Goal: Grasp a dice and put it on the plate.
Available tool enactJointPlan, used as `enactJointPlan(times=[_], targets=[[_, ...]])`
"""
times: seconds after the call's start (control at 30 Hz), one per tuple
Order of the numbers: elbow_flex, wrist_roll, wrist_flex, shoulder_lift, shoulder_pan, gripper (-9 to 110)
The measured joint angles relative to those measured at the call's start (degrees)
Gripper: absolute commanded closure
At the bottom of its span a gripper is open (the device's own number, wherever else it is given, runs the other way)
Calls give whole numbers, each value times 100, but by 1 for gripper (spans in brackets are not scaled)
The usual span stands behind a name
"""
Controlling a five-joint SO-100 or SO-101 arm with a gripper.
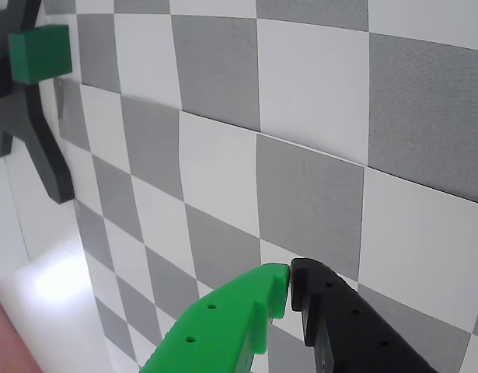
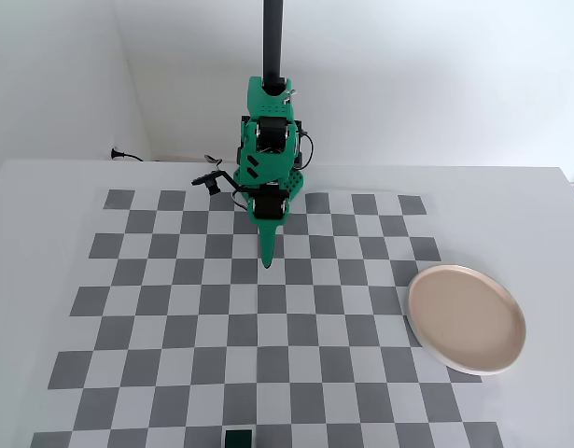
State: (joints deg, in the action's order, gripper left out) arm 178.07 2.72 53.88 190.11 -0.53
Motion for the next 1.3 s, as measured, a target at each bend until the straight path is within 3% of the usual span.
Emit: enactJointPlan(times=[0.23, 0.5, 0.9, 1.3], targets=[[0, -132, 0, 0, 105, 106], [0, -958, 18, 0, 448, 106], [0, -4474, 369, 0, 141, 106], [0, -7392, -448, 0, 457, 106]])
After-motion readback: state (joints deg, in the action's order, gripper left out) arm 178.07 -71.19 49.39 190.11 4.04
